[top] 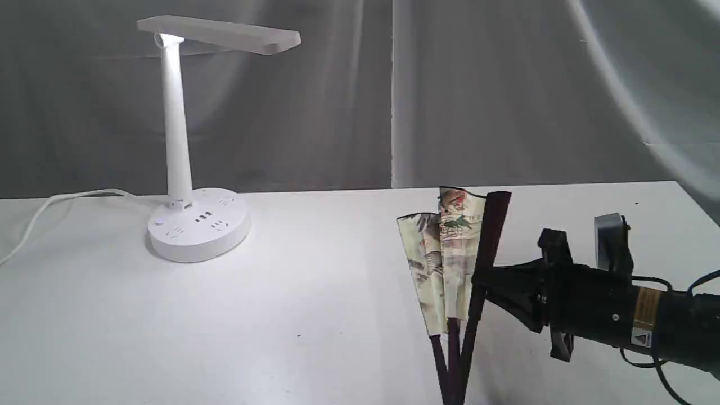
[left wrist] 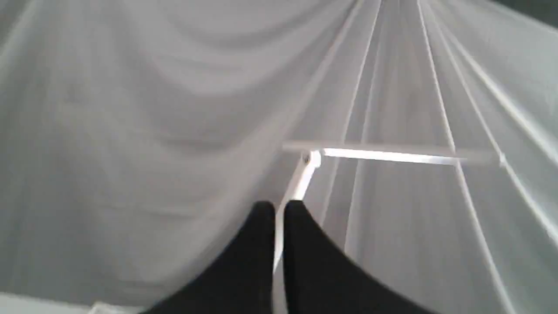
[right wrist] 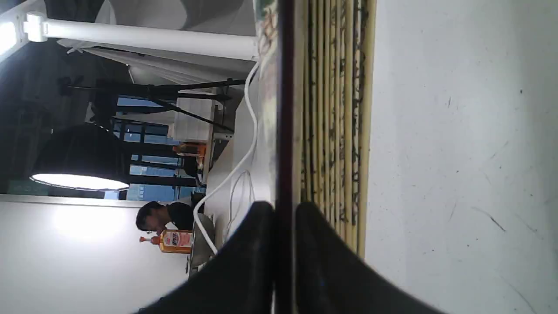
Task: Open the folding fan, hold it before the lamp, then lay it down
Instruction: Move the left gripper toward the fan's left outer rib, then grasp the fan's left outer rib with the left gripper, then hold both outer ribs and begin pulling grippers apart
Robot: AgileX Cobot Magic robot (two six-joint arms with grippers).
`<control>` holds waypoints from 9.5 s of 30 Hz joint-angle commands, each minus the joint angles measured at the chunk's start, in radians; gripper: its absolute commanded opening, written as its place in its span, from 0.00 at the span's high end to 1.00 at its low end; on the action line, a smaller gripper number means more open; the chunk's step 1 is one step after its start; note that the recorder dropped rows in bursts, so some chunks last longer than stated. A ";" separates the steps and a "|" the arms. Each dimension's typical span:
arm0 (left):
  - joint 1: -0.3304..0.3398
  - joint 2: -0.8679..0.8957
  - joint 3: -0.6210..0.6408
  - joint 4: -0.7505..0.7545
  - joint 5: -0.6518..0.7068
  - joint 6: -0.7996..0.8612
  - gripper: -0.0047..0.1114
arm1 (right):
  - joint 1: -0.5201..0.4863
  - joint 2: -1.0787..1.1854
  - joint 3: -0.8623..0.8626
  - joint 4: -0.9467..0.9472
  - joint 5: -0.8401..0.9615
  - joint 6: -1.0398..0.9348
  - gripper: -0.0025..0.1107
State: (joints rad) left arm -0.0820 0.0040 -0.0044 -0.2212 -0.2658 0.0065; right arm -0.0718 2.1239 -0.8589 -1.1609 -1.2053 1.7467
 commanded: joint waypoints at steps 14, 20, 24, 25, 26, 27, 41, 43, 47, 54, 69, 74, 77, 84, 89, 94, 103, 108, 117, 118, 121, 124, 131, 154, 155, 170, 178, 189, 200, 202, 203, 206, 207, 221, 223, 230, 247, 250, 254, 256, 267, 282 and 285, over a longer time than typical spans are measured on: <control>0.004 0.645 -0.182 0.068 -0.165 0.140 0.96 | 0.002 -0.011 -0.005 -0.004 -0.016 -0.012 0.98; 0.004 1.054 -0.223 0.304 -0.383 -0.032 0.96 | 0.002 -0.011 -0.005 -0.004 -0.016 -0.012 0.98; 0.004 1.292 -0.223 0.417 -0.631 -0.096 0.96 | 0.002 -0.011 -0.005 -0.004 -0.016 -0.012 0.98; 0.004 1.356 -0.223 0.449 -0.687 -0.107 0.96 | 0.002 -0.011 -0.005 -0.004 -0.016 -0.015 0.98; 0.004 1.421 -0.223 0.475 -0.775 -0.116 0.96 | 0.002 -0.011 -0.005 -0.004 -0.016 -0.015 0.98; 0.004 1.472 -0.223 0.493 -0.834 -0.121 0.96 | 0.002 -0.011 -0.005 -0.002 -0.016 -0.015 0.98; 0.004 2.048 -0.523 0.863 -0.955 -0.685 0.96 | 0.002 -0.011 -0.005 -0.005 -0.016 -0.015 0.98; 0.004 2.083 -0.575 0.974 -0.955 -0.873 0.96 | 0.002 -0.011 -0.005 -0.005 -0.016 -0.017 0.98; 0.004 2.123 -0.692 1.180 -0.955 -1.362 0.96 | 0.002 -0.011 -0.005 -0.003 -0.016 -0.018 0.98; 0.004 2.127 -0.938 1.606 -0.909 -1.858 0.96 | 0.002 -0.011 -0.005 -0.005 -0.016 -0.018 0.98; 0.000 2.136 -1.013 1.459 -0.776 -2.010 0.80 | 0.014 -0.011 -0.087 -0.132 -0.016 0.125 0.98; -0.030 2.171 -1.013 1.393 -0.816 -2.002 0.61 | 0.054 -0.011 -0.129 -0.154 -0.016 0.186 0.98; -0.060 2.188 -1.013 1.329 -0.818 -1.945 0.55 | 0.071 -0.013 -0.133 -0.144 -0.016 0.210 0.98; -0.151 2.219 -1.013 1.096 -0.819 -1.821 0.54 | 0.086 -0.013 -0.133 -0.132 -0.016 0.227 0.98; -0.205 2.219 -1.013 0.990 -0.799 -1.751 0.54 | 0.104 -0.013 -0.133 -0.106 -0.016 0.227 0.98; -0.237 2.219 -1.013 0.932 -0.745 -1.747 0.54 | 0.111 -0.013 -0.133 -0.103 -0.016 0.229 0.98; -0.242 2.221 -1.013 0.905 -0.648 -1.748 0.54 | 0.116 -0.013 -0.133 -0.103 -0.016 0.243 0.98; -0.244 2.241 -1.013 0.863 -0.681 -1.751 0.54 | 0.132 -0.013 -0.133 -0.103 -0.016 0.243 0.98; -0.244 2.342 -1.098 0.894 -0.815 -1.734 0.54 | 0.132 -0.013 -0.133 -0.109 -0.016 0.243 0.98; -0.244 2.350 -1.117 0.914 -0.820 -1.734 0.54 | 0.132 -0.013 -0.133 -0.109 -0.016 0.243 0.98; -0.244 2.374 -1.168 0.941 -0.872 -1.755 0.54 | 0.132 -0.013 -0.133 -0.109 -0.016 0.243 0.98; -0.244 2.380 -1.188 0.941 -0.881 -1.763 0.54 | 0.132 -0.013 -0.133 -0.106 -0.016 0.243 0.98; -0.249 2.382 -1.213 0.969 -0.858 -1.776 0.54 | 0.132 -0.013 -0.133 -0.106 -0.016 0.243 0.98; -0.257 2.382 -1.213 0.983 -0.814 -1.786 0.64 | 0.146 -0.013 -0.209 -0.207 -0.016 0.258 0.98; -0.257 2.382 -1.213 0.983 -0.814 -1.786 0.65 | 0.146 -0.013 -0.209 -0.207 -0.016 0.258 0.98; -0.257 2.382 -1.213 1.009 -0.814 -1.881 0.96 | 0.145 -0.013 -0.209 -0.207 -0.016 0.256 0.98; -0.257 2.382 -1.213 1.013 -0.858 -1.952 0.96 | 0.145 -0.013 -0.209 -0.207 -0.016 0.256 0.98; -0.247 2.382 -1.213 1.023 -0.952 -1.964 0.96 | 0.143 -0.013 -0.209 -0.203 -0.016 0.175 0.76; -0.236 2.382 -1.211 1.134 -0.955 -1.992 0.96 | 0.140 -0.013 -0.209 -0.148 -0.016 0.164 0.37; -0.236 2.382 -1.211 1.154 -0.955 -1.995 0.96 | 0.139 -0.013 -0.209 -0.137 -0.016 0.159 0.37; -0.236 2.382 -1.211 1.159 -0.955 -1.995 0.96 | 0.139 -0.013 -0.209 -0.132 -0.016 0.154 0.37; -0.236 2.382 -1.211 1.177 -0.955 -1.998 0.96 | 0.139 -0.013 -0.209 -0.122 -0.016 0.142 0.37; -0.236 2.382 -1.211 1.188 -0.955 -2.006 0.96 | 0.139 -0.013 -0.209 -0.117 -0.016 0.142 0.37; -0.236 2.382 -1.211 1.259 -0.955 -2.025 0.96 | 0.139 -0.011 -0.209 -0.096 0.138 0.133 0.37; -0.236 2.382 -1.211 1.259 -0.955 -2.027 0.96 | 0.139 -0.011 -0.209 -0.096 0.154 0.125 0.37; -0.236 2.377 -1.211 1.276 -0.955 -2.081 0.96 | 0.106 -0.011 -0.209 -0.119 0.178 0.116 0.37; -0.236 2.300 -1.211 1.359 -0.955 -2.095 0.96 | 0.096 0.039 -0.279 -0.238 0.014 0.174 0.42; -0.236 2.300 -1.211 1.377 -0.955 -2.095 0.96 | 0.095 0.057 -0.283 -0.236 0.011 0.175 0.44; -0.236 2.300 -1.211 1.383 -0.955 -2.095 0.96 | 0.092 0.080 -0.283 -0.226 0.013 0.175 0.54; -0.236 2.300 -1.211 1.383 -0.955 -2.095 0.96 | 0.092 0.085 -0.283 -0.218 0.013 0.175 0.60; -0.236 2.300 -1.211 1.377 -0.955 -2.093 0.96 | 0.092 0.090 -0.283 -0.200 -0.016 0.175 0.84; -0.236 2.300 -1.211 1.322 -0.955 -2.089 0.96 | 0.092 0.090 -0.283 -0.200 -0.016 0.168 0.98; -0.236 2.300 -1.211 1.302 -0.955 -2.089 0.96 | 0.090 0.090 -0.283 -0.189 -0.016 0.168 0.98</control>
State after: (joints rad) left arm -0.3181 2.3176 -1.2171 1.1481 -1.1866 -2.0592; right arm 0.0292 2.2168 -1.1381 -1.3326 -1.2314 1.9483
